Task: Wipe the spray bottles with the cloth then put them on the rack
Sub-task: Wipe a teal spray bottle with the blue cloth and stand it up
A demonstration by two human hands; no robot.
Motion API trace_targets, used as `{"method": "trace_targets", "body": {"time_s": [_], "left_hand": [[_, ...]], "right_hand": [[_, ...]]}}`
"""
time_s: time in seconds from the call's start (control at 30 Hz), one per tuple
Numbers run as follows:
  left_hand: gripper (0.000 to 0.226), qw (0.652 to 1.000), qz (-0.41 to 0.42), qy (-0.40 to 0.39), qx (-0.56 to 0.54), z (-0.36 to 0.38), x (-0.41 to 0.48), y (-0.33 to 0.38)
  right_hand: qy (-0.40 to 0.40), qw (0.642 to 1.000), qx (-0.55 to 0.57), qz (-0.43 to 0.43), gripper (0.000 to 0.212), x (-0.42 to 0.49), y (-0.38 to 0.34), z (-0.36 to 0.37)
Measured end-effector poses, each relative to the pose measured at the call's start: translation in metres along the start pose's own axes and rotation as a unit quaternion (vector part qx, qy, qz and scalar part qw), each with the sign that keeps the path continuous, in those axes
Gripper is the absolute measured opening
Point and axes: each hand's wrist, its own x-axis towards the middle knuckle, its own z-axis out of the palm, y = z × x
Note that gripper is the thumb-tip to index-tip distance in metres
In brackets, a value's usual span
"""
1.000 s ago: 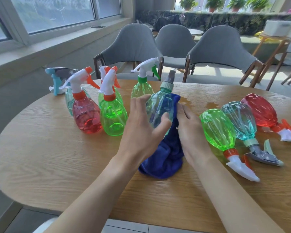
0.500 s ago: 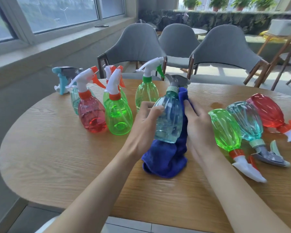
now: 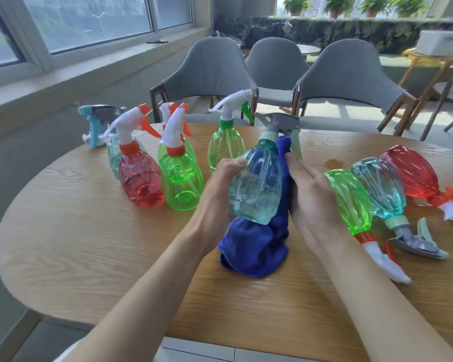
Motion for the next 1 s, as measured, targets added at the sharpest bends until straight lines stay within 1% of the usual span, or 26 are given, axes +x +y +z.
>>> {"method": "trace_targets", "body": {"time_s": [0.07, 0.1, 0.13, 0.2, 0.27, 0.33, 0.43, 0.47, 0.53, 0.63, 0.7, 0.73, 0.8, 0.9, 0.93, 1.0], "left_hand": [[0.043, 1.0, 0.003, 0.009, -0.006, 0.002, -0.001, -0.001], [0.033, 1.0, 0.006, 0.022, -0.012, 0.003, 0.0, 0.0], [0.032, 0.999, 0.012, 0.039, -0.017, 0.002, 0.0, 0.001], [0.044, 0.996, 0.035, 0.078, -0.005, -0.001, 0.004, 0.003], [0.057, 0.992, 0.066, 0.101, 0.032, -0.003, 0.004, 0.006], [0.058, 0.988, 0.096, 0.091, 0.081, -0.003, 0.002, 0.007], [0.048, 0.98, 0.115, 0.06, 0.15, 0.001, -0.003, 0.006], [0.048, 0.981, 0.111, 0.049, 0.154, 0.002, -0.004, 0.005], [0.048, 0.984, 0.104, 0.051, 0.136, 0.002, -0.003, 0.003], [0.042, 0.984, 0.112, 0.095, 0.099, 0.0, 0.001, 0.004], [0.034, 0.974, 0.145, 0.111, 0.133, -0.003, 0.001, 0.003], [0.028, 0.97, 0.157, 0.109, 0.153, -0.004, 0.001, 0.003], [0.024, 0.963, 0.177, 0.085, 0.184, -0.004, -0.002, 0.002], [0.031, 0.956, 0.187, 0.037, 0.223, -0.001, -0.007, -0.001], [0.03, 0.957, 0.182, 0.035, 0.224, -0.001, -0.006, -0.002], [0.031, 0.965, 0.164, 0.057, 0.194, -0.001, -0.003, -0.001]], "right_hand": [[-0.007, 1.0, -0.001, 0.005, 0.03, -0.002, 0.001, 0.003], [-0.017, 1.0, -0.023, -0.001, 0.029, -0.005, 0.002, 0.004], [-0.024, 0.998, -0.062, -0.014, 0.028, -0.007, 0.004, 0.005], [-0.038, 0.989, -0.138, -0.04, 0.026, -0.011, 0.009, 0.005], [-0.048, 0.984, -0.164, -0.046, 0.025, -0.012, 0.011, 0.005], [-0.046, 0.989, -0.136, -0.028, 0.026, -0.011, 0.01, 0.003], [-0.014, 0.996, -0.084, 0.012, 0.032, -0.008, 0.006, 0.001], [-0.004, 0.997, -0.07, 0.02, 0.033, -0.007, 0.007, 0.001], [0.0, 0.998, -0.058, 0.019, 0.033, -0.008, 0.008, 0.006], [-0.022, 0.993, -0.117, -0.025, 0.027, -0.013, 0.012, 0.01], [-0.038, 0.985, -0.159, -0.046, 0.027, -0.015, 0.013, 0.011], [-0.037, 0.986, -0.159, -0.045, 0.027, -0.015, 0.013, 0.01], [-0.017, 0.992, -0.122, -0.023, 0.027, -0.014, 0.01, 0.012], [0.027, 0.999, -0.026, 0.036, 0.034, -0.012, 0.005, 0.015], [0.026, 0.998, -0.007, 0.052, 0.036, -0.012, 0.004, 0.015], [-0.001, 0.998, -0.001, 0.064, 0.039, -0.013, 0.005, 0.015]]}}
